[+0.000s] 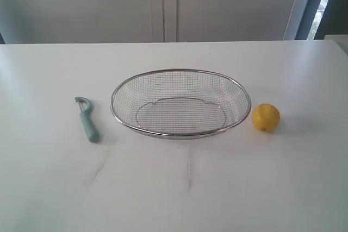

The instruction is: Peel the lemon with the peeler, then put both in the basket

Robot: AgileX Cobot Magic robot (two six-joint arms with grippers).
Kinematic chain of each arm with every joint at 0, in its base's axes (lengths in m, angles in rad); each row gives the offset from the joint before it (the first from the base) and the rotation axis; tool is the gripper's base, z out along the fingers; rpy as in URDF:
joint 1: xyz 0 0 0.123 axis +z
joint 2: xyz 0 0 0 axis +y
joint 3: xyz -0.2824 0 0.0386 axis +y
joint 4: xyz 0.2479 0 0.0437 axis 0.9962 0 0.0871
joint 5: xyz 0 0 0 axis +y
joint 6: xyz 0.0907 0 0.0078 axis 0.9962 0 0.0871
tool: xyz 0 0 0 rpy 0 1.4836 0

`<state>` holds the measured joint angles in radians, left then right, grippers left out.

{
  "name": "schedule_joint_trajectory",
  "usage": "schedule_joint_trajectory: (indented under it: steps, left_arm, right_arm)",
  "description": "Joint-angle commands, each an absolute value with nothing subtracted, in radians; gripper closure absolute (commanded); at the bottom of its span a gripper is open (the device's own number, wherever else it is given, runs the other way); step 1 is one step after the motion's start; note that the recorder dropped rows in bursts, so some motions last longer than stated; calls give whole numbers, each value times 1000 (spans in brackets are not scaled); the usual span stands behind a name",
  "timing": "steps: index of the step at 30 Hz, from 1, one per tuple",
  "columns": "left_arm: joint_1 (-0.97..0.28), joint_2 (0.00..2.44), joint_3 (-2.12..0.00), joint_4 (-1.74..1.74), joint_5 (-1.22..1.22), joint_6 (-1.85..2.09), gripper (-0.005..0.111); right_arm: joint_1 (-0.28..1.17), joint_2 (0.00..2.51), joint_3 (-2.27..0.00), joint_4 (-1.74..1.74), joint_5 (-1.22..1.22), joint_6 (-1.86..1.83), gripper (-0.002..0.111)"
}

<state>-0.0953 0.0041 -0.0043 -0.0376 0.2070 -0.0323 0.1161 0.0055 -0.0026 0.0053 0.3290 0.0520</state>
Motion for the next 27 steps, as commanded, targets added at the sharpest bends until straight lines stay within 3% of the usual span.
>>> schedule_joint_trajectory:
  steps: [1, 19, 27]
  left_arm:
    - [-103, 0, 0, -44, 206, -37, 107]
    - [-103, 0, 0, -44, 206, -37, 107]
    - [-103, 0, 0, -44, 206, -37, 107]
  right_arm:
    - [119, 0, 0, 0, 327, 51, 108]
    - [119, 0, 0, 0, 333, 50, 108]
    - [119, 0, 0, 0, 9, 50, 108]
